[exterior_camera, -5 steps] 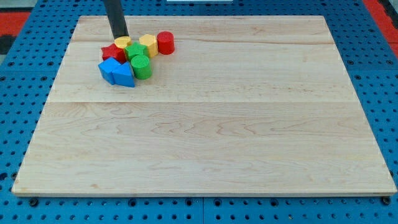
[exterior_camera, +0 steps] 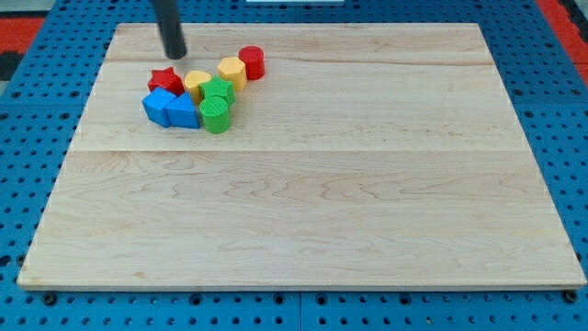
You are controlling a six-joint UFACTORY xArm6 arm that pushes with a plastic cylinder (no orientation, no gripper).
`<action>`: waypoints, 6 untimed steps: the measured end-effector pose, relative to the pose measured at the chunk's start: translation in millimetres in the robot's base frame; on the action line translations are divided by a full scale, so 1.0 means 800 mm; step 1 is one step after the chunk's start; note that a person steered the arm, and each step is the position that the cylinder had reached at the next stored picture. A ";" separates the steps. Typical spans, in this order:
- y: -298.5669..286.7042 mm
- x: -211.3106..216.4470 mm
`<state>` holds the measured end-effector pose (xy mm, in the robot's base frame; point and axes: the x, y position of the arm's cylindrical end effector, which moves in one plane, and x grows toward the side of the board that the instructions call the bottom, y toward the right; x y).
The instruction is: Move the red star close to the yellow heart
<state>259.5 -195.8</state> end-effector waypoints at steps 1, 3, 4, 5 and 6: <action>-0.061 0.031; 0.009 0.105; -0.004 0.080; -0.005 0.076; 0.060 0.091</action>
